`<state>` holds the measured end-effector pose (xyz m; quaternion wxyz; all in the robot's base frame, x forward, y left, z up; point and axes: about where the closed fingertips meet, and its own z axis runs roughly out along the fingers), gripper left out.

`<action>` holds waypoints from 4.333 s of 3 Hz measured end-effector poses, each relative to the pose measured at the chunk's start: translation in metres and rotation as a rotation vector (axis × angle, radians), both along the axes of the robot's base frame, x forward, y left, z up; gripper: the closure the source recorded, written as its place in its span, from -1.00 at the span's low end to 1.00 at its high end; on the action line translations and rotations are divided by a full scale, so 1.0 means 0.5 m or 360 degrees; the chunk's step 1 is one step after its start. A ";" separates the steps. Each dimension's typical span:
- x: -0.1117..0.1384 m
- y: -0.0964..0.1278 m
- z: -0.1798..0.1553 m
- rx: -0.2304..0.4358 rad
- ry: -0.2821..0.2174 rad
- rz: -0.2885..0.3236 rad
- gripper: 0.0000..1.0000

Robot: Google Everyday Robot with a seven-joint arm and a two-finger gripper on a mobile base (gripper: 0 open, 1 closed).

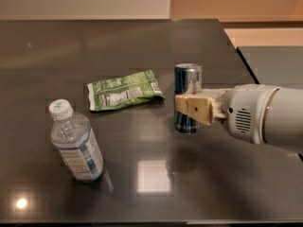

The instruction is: Place redbull can upright

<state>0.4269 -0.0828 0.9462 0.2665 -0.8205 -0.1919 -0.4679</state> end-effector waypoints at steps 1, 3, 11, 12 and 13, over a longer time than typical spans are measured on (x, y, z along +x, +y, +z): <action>-0.008 0.012 0.016 -0.0100 -0.0156 0.0103 1.00; -0.009 0.006 0.009 -0.0070 -0.0177 0.0111 1.00; -0.072 -0.080 -0.092 0.0077 -0.0502 0.0250 1.00; -0.078 -0.082 -0.101 0.0062 -0.0516 0.0272 1.00; -0.083 -0.084 -0.107 0.0052 -0.0570 0.0290 0.63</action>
Offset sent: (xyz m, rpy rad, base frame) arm -0.0044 0.0065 0.0088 -0.0620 -0.1012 0.0664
